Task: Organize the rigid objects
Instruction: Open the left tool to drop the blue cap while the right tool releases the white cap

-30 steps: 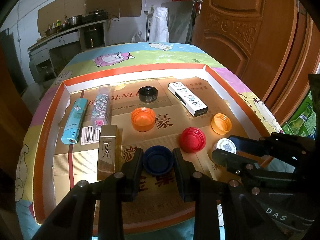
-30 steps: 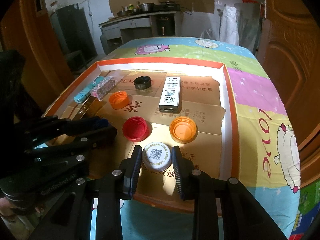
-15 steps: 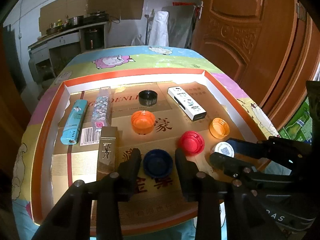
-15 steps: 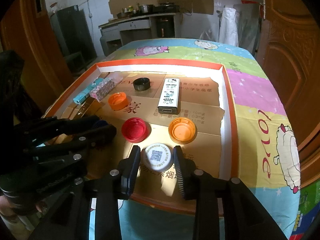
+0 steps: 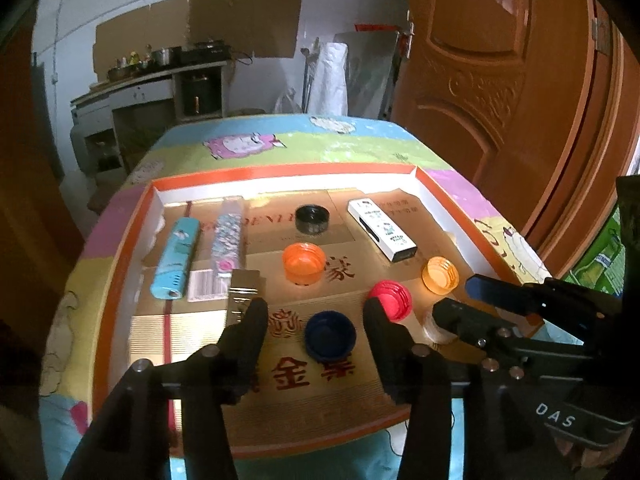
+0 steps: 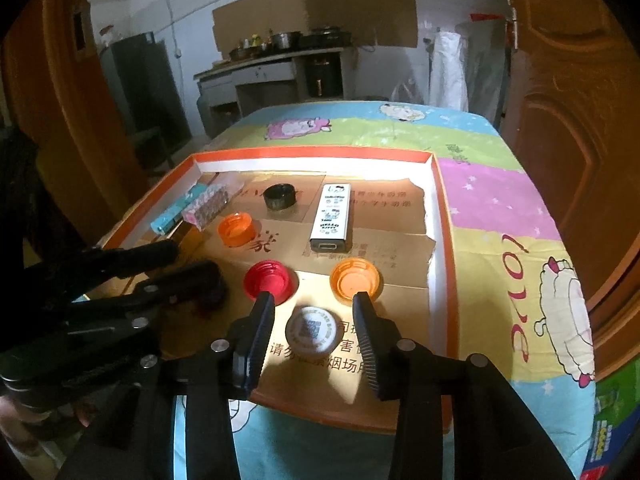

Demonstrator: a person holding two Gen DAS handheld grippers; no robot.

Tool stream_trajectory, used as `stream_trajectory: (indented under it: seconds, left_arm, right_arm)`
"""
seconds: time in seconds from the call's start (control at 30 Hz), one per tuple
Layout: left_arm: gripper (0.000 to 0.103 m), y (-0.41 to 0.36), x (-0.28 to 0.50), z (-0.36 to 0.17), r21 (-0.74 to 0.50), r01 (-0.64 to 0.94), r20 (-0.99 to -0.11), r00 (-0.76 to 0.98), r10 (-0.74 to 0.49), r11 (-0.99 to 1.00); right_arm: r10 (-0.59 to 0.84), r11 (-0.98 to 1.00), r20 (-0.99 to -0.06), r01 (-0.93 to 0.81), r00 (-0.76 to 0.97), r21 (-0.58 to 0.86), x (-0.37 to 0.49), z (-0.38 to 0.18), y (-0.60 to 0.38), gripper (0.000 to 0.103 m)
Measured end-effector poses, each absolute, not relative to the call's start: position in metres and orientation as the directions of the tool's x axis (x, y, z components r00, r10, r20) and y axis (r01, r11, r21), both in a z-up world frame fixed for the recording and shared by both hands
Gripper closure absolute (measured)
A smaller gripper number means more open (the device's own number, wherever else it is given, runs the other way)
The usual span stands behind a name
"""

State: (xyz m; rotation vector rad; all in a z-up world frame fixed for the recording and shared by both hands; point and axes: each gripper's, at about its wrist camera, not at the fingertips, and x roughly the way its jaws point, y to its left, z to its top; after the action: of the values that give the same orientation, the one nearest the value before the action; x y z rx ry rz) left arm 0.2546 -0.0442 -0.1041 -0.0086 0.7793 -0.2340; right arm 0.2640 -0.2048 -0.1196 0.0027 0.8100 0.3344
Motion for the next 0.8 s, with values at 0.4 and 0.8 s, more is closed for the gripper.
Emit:
stream_trajectory:
  seconds: [0.4, 0.8]
  left_arm:
    - [0.044, -0.034, 0.232, -0.086, -0.101, 0.167, -0.663, 0.724, -0.192, 0.981]
    - [0.041, -0.028, 0.213, -0.07, -0.093, 0.119, -0.621, 0.769, -0.151, 0.988]
  right_arm:
    - [0.244, 0.963, -0.682, -0.255, 0.689, 0.087, 0.242, -0.096, -0.199, 0.041]
    - [0.181, 0.981, -0.664, -0.185, 0.725, 0.065, 0.217, -0.084, -0.198, 0.027]
